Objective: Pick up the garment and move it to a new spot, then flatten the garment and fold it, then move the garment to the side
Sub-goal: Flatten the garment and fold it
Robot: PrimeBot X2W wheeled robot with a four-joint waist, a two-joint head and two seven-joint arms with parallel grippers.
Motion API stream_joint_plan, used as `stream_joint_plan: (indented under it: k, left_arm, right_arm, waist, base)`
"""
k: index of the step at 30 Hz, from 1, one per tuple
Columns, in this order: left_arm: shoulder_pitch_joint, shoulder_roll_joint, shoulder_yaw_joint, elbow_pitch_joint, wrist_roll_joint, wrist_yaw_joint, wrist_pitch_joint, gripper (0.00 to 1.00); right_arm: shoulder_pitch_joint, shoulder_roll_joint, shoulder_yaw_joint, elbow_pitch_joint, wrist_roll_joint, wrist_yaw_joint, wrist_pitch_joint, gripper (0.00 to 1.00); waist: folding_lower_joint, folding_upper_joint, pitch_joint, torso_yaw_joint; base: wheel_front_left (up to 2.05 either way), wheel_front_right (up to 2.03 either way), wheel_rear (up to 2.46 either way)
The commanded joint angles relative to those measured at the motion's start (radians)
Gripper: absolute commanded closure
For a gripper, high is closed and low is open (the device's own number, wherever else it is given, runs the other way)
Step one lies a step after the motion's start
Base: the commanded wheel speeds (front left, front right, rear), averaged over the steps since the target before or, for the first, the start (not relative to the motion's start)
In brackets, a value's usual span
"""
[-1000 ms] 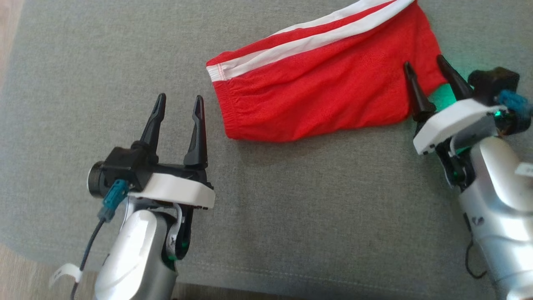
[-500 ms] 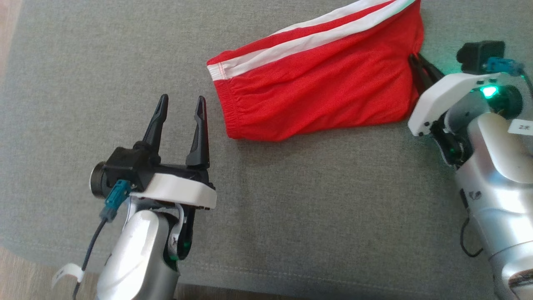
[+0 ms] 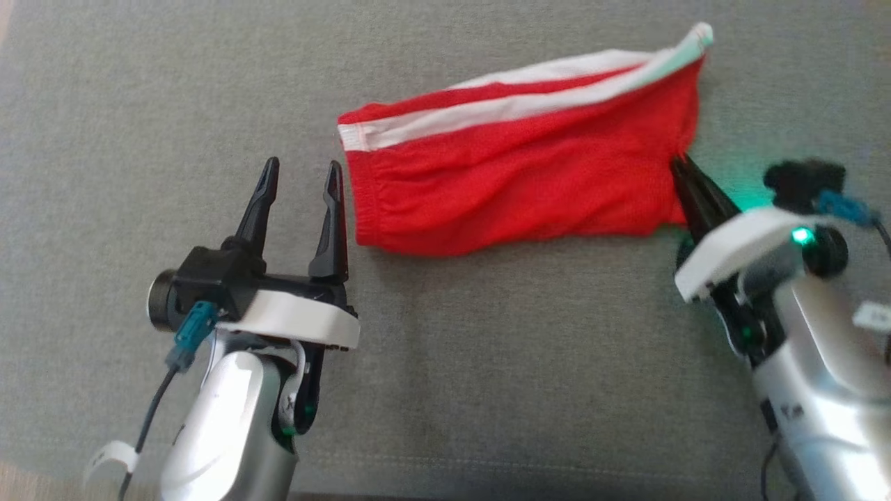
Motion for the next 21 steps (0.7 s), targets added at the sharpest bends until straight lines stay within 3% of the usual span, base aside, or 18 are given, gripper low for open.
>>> stream_joint_plan:
  k: [1,12,21]
  left_arm:
    - [-0.007,0.008,0.040,-0.034,0.009,-0.002,-0.012,0.00]
    - [0.026,0.011,0.065,-0.037,0.026,-0.015,-0.012,0.00]
    - [0.034,0.012,0.068,-0.027,0.028,-0.023,-0.012,0.00]
  right_arm:
    - [0.055,-0.003,-0.007,-0.035,0.009,-0.001,-0.014,1.00]
    - [0.308,0.043,-0.193,-0.197,0.015,-0.001,-0.044,1.00]
    - [0.358,0.074,-0.270,-0.276,-0.025,-0.001,-0.009,1.00]
  waist:
    - [0.0000,0.0000,-0.013,-0.015]
    - [0.0000,0.0000,-0.046,-0.068]
    - [0.0000,0.0000,-0.068,-0.082]
  base:
    - [0.00,0.00,0.00]
    - [0.00,0.00,0.00]
    - [0.00,0.00,0.00]
